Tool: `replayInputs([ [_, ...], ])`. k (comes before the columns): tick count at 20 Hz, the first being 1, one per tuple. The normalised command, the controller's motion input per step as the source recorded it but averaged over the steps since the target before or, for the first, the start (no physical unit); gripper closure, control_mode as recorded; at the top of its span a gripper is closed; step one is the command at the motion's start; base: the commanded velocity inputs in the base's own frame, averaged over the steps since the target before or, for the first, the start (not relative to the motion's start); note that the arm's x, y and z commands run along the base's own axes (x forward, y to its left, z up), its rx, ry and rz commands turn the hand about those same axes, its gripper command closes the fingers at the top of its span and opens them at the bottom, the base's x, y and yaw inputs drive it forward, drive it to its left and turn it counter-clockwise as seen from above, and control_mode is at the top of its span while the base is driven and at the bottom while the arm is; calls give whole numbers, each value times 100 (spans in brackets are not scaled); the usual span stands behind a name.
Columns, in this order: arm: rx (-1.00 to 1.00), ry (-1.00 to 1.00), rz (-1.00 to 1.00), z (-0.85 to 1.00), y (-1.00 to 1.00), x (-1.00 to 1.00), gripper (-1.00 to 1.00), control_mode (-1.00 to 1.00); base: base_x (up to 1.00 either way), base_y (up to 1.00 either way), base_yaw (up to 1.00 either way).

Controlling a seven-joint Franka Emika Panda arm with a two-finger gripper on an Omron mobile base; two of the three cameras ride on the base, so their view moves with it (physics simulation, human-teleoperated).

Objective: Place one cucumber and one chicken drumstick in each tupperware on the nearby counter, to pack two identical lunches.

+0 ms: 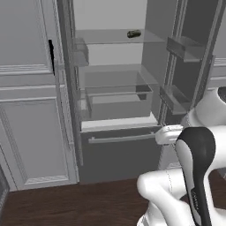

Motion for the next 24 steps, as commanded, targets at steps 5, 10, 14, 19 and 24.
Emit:
replayInputs([
  [5,0,0,0,0,0,0,-100,100,81,-19,-13],
  [10,0,0,0,0,0,0,-100,100,89,3,-14],
  [14,0,0,0,0,0,0,-100,100,83,0,-24],
  [19,0,0,0,0,0,0,-100,100,76,6,-12],
  [24,0,0,0,0,0,0,-100,100,71,0,-8],
])
